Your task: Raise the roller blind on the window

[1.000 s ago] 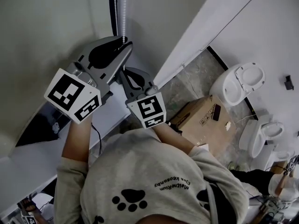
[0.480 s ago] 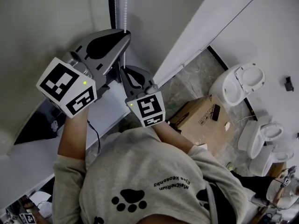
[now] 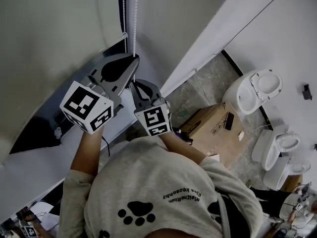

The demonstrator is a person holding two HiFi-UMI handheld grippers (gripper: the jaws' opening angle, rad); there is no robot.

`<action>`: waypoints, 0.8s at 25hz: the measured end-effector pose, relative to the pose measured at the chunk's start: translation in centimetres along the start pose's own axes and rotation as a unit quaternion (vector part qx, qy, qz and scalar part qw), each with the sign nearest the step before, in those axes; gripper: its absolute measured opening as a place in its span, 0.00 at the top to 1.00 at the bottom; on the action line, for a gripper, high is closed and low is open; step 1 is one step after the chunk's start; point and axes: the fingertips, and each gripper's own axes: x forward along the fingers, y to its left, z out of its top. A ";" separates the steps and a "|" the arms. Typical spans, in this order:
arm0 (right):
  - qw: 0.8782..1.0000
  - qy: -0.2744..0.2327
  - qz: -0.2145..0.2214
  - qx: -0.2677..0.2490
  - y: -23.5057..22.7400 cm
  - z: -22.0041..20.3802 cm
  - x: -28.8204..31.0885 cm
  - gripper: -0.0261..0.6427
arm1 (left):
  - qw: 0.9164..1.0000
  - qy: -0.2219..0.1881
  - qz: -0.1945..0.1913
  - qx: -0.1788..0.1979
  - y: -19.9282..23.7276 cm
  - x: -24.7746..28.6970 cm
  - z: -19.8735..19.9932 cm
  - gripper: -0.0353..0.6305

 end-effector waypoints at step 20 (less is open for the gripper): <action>0.996 0.072 0.026 0.044 1.2 -10.0 1.4 0.95 | 0.997 0.029 0.024 -0.066 0.0 0.1 -10.3 0.94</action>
